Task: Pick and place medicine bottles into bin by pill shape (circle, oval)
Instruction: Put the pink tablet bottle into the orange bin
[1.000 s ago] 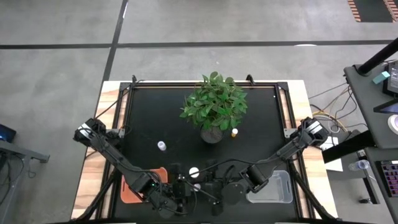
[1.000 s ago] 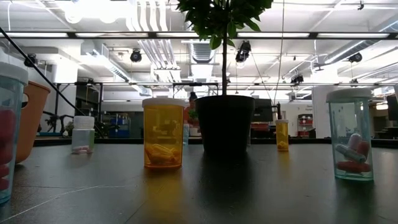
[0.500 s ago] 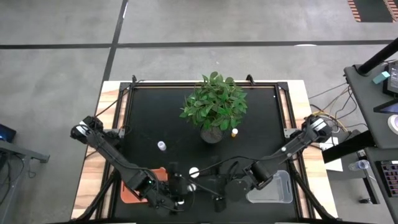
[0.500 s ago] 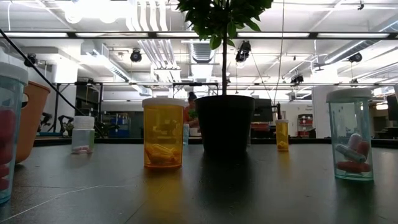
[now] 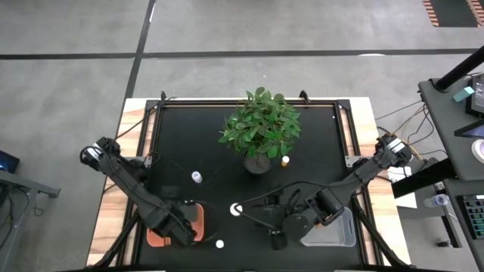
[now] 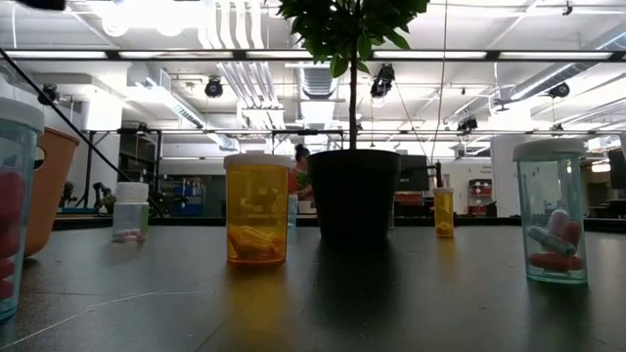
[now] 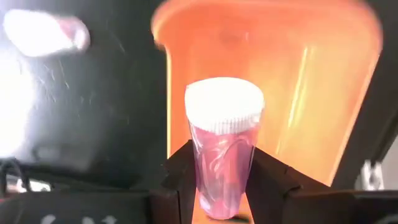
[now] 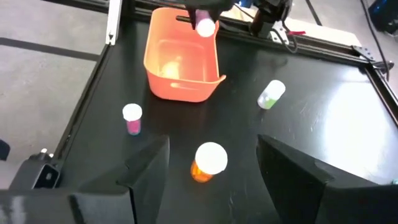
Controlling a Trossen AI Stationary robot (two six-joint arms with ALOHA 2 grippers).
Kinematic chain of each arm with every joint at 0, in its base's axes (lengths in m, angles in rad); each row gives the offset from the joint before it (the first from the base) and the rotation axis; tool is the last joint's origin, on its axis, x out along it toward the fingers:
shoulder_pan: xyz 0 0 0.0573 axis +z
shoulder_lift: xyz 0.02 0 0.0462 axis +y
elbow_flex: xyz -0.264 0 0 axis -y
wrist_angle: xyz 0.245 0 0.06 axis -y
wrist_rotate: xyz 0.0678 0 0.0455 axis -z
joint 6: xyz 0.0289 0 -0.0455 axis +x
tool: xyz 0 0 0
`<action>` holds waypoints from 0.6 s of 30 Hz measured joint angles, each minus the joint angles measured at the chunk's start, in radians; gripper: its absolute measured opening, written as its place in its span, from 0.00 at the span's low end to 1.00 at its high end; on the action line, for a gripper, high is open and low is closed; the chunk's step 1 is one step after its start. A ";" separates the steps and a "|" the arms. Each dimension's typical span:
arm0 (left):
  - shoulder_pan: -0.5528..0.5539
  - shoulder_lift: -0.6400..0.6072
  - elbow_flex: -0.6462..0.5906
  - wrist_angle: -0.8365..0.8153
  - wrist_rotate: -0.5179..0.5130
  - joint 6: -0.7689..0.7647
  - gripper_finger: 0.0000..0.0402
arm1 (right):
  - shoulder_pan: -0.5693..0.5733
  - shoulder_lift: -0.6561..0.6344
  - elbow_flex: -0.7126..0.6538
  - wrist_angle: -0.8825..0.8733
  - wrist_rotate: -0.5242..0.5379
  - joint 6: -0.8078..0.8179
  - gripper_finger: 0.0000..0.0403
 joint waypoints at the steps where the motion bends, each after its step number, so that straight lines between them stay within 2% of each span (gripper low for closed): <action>1: -0.003 0.001 -0.016 0.010 0.035 0.013 0.24 | 0.004 0.000 0.000 0.000 0.000 0.000 0.58; 6: -0.021 0.001 -0.109 0.133 0.158 0.013 0.24 | 0.011 0.002 -0.002 -0.028 -0.001 -0.002 0.58; 12: -0.038 0.002 -0.199 0.213 0.194 0.025 0.24 | 0.016 0.003 -0.019 -0.028 0.000 0.007 0.58; 18: -0.038 0.002 -0.203 0.217 0.188 0.039 0.24 | 0.020 0.001 -0.030 -0.054 -0.001 0.032 0.58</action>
